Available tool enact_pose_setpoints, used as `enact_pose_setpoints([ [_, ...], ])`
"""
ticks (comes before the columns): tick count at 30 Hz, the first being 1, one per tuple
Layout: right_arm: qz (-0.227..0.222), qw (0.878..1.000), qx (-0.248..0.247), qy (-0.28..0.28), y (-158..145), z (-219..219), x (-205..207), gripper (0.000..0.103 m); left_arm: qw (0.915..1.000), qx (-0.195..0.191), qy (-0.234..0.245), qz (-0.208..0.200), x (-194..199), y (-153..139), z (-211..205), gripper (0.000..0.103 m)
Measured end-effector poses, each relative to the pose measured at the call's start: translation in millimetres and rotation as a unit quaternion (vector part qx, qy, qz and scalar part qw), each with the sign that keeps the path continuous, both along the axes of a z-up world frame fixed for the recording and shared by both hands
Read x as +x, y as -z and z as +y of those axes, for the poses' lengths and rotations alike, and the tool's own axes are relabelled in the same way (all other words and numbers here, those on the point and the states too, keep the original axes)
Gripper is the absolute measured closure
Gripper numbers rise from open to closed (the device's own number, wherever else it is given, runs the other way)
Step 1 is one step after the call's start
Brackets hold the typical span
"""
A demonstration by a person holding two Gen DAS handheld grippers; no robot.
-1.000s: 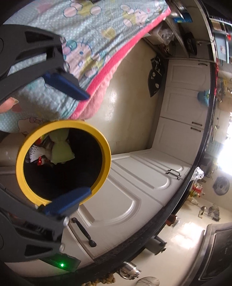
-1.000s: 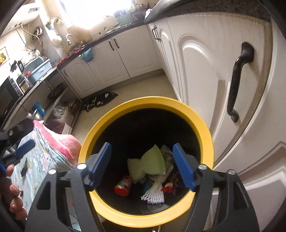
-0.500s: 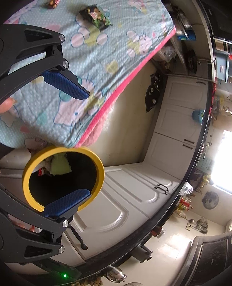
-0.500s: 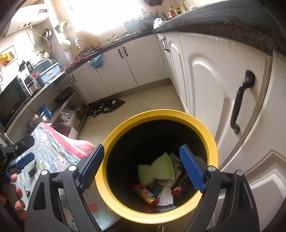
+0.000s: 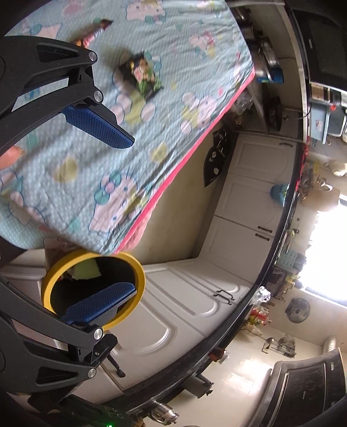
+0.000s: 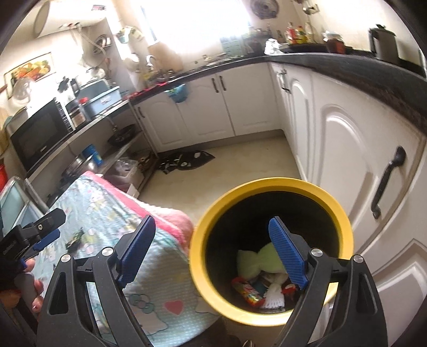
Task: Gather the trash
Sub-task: 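Move both open tools back over the candy bar and green snack pack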
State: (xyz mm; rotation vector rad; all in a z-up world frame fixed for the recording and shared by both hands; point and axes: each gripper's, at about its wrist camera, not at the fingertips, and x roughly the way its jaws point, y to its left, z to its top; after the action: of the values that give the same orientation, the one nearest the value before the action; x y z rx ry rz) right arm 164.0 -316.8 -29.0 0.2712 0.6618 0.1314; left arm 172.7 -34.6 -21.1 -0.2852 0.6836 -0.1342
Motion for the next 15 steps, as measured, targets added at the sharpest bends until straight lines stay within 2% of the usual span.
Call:
enact_pose_setpoints([
  [15, -0.019, 0.997, -0.017, -0.079, -22.7, 69.4, -11.2, 0.016, 0.9975, -0.01, -0.068, -0.014, -30.3, -5.7, 61.8, 0.011],
])
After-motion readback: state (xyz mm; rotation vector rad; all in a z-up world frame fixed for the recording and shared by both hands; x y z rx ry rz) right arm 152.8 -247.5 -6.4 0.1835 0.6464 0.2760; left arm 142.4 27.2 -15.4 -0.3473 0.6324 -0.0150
